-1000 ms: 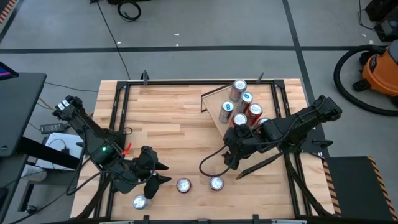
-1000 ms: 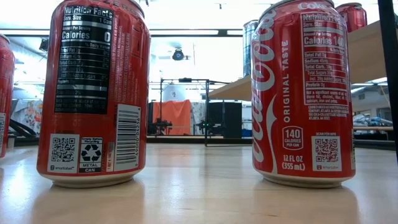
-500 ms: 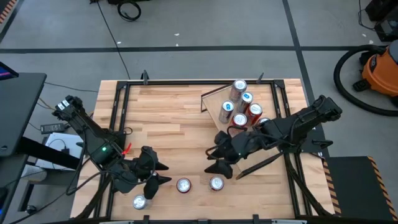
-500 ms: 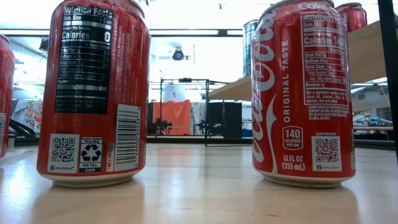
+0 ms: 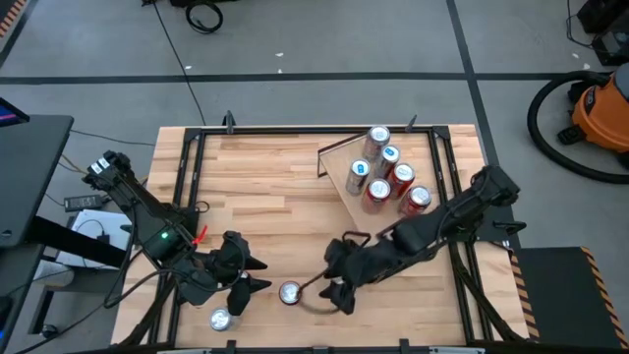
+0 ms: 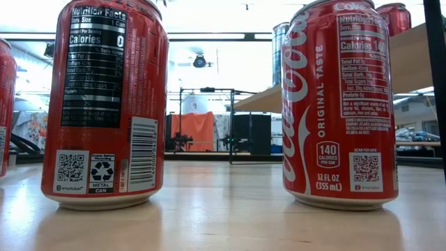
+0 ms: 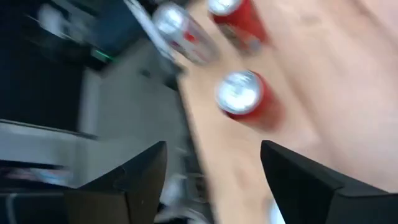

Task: Place canned beverage on shelf
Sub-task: Put the top left red soda can on the shelf

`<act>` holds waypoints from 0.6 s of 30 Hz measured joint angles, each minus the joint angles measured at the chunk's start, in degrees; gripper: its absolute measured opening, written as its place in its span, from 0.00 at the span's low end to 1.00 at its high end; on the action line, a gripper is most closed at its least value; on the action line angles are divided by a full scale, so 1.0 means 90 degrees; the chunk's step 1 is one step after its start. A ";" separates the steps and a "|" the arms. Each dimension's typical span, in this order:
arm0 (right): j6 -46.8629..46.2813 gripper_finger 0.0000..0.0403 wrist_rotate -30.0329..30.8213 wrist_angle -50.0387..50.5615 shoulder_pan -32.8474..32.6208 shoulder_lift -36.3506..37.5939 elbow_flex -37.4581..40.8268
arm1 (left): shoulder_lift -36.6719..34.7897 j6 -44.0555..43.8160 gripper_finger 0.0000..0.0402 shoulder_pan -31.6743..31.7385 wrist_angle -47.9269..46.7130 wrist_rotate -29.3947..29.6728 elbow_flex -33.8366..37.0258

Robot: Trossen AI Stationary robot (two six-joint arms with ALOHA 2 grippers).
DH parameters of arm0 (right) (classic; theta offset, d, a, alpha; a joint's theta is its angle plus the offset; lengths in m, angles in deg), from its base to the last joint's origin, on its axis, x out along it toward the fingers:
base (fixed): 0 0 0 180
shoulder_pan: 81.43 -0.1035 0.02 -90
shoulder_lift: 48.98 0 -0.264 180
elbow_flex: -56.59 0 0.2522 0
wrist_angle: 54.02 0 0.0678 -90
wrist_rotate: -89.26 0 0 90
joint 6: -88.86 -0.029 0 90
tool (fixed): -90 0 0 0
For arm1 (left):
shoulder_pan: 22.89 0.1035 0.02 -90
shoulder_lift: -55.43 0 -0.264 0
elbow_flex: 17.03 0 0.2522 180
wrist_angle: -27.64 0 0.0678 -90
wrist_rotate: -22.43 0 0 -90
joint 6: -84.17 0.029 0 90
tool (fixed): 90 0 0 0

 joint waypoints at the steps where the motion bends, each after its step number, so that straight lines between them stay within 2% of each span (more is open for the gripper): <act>1: 0.0102 0.66 0.0114 0.0402 -0.0045 -0.0159 -0.0248 | 0.0000 0.0000 0.61 0.0000 0.0002 0.0000 0.0000; 5: 0.0654 0.65 0.0636 0.2276 -0.0227 -0.0872 -0.1442 | 0.0000 0.0000 0.61 0.0000 -0.0001 0.0000 0.0000; 8: 0.1163 0.65 0.0846 0.3249 -0.0324 -0.1411 -0.2152 | 0.0000 0.0000 0.61 0.0000 -0.0002 0.0000 0.0000; 11: 0.1534 0.65 0.0769 0.3545 -0.0337 -0.1833 -0.2525 | 0.0000 0.0000 0.61 0.0000 -0.0002 0.0000 0.0000; 14: 0.1715 0.67 0.0378 0.3504 -0.0305 -0.2038 -0.2623 | 0.0000 -0.0003 0.61 0.0000 -0.0005 0.0000 0.0000; 18: 0.1773 0.74 0.0022 0.3411 -0.0227 -0.2073 -0.2540 | 0.0000 -0.0003 0.61 0.0000 -0.0005 0.0000 0.0000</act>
